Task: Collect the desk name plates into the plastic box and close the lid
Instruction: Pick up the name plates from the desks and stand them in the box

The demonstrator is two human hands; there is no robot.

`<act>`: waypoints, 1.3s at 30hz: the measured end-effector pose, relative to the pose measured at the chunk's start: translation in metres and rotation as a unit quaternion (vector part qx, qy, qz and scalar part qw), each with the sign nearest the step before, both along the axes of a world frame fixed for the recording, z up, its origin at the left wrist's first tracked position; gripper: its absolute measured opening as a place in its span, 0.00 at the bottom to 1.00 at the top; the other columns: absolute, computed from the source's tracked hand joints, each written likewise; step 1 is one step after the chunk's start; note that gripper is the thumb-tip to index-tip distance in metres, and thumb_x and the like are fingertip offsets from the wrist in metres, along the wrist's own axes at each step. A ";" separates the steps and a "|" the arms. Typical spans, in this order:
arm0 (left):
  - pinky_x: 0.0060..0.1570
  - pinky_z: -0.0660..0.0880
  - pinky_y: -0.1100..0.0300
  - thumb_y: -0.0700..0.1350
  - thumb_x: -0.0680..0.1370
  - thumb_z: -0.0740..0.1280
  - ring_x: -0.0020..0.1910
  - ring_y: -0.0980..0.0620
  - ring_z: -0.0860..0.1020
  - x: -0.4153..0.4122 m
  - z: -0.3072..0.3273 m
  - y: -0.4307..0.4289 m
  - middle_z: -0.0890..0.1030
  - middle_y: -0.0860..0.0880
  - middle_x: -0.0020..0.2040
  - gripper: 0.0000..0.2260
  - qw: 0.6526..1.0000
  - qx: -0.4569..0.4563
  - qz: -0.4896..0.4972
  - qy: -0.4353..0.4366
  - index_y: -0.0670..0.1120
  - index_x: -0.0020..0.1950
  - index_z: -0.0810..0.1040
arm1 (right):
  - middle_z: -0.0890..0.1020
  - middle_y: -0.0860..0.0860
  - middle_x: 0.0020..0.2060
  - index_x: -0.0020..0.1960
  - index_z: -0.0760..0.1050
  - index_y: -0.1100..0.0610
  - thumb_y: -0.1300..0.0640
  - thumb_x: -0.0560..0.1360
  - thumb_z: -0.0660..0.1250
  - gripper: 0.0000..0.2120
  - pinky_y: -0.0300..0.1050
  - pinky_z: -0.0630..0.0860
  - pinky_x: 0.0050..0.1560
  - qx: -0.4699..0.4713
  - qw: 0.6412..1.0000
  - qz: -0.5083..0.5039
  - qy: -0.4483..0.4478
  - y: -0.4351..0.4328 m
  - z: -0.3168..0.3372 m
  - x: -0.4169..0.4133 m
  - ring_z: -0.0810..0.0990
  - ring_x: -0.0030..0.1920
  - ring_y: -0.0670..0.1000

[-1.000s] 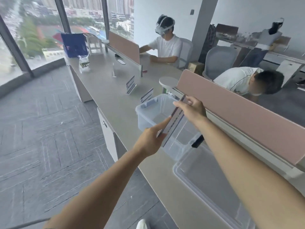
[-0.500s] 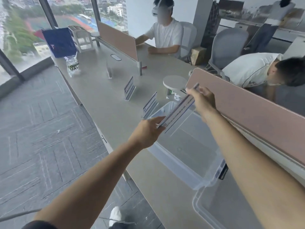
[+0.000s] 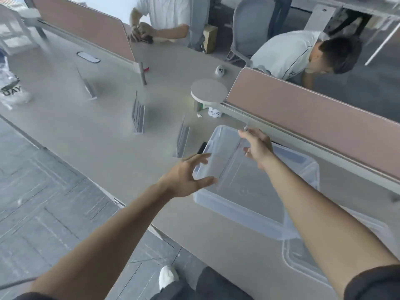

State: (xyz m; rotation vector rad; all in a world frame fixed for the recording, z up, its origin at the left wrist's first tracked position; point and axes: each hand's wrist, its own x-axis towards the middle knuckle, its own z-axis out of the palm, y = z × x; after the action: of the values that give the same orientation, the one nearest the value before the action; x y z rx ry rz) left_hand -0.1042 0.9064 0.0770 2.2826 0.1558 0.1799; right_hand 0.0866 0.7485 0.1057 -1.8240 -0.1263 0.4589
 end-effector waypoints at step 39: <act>0.59 0.67 0.57 0.62 0.78 0.54 0.53 0.55 0.71 0.066 -0.091 0.020 0.71 0.62 0.63 0.25 0.991 -0.024 0.052 0.119 0.69 0.74 0.51 | 0.67 0.54 0.74 0.73 0.49 0.26 0.45 0.70 0.74 0.43 0.59 0.81 0.54 -0.073 0.927 0.154 0.334 0.043 -0.166 0.009 0.80 0.54 0.64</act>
State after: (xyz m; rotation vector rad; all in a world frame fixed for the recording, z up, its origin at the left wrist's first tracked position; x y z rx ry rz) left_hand -0.0384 0.9262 -0.0143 2.2441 0.3995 -0.0421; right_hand 0.0955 0.7920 -0.0600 -1.6975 0.0967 1.3163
